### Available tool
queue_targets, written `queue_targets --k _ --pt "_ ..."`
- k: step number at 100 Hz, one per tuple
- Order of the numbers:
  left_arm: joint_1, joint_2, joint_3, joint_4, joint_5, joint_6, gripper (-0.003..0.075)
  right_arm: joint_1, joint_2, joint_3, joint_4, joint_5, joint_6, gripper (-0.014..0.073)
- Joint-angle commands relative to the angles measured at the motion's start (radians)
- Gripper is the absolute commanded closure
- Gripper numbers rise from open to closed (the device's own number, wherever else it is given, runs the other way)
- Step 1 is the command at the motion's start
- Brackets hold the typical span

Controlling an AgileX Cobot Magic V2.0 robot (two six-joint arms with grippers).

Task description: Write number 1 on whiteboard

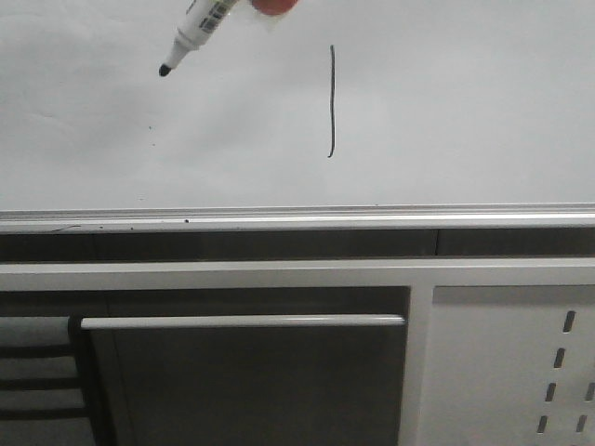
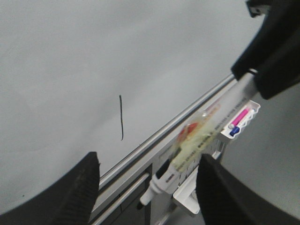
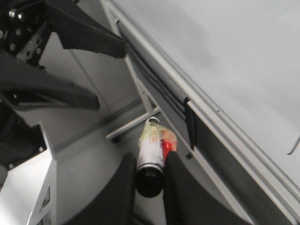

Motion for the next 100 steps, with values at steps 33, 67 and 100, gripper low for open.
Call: queue_targets --k 33,67,100 --pt "-0.136 0.107 -0.029 -0.02 -0.121 0.122 0.0356 -0.002 0.063 -0.138 0.03 0.137 -0.009 0.0642" --pt "-0.136 0.15 -0.052 -0.02 -0.121 0.122 0.0528 -0.002 0.063 -0.138 0.049 0.165 -0.009 0.0642" --pt "-0.136 0.148 -0.056 -0.02 -0.121 0.124 0.0741 -0.002 0.063 -0.138 0.058 0.172 -0.009 0.0596"
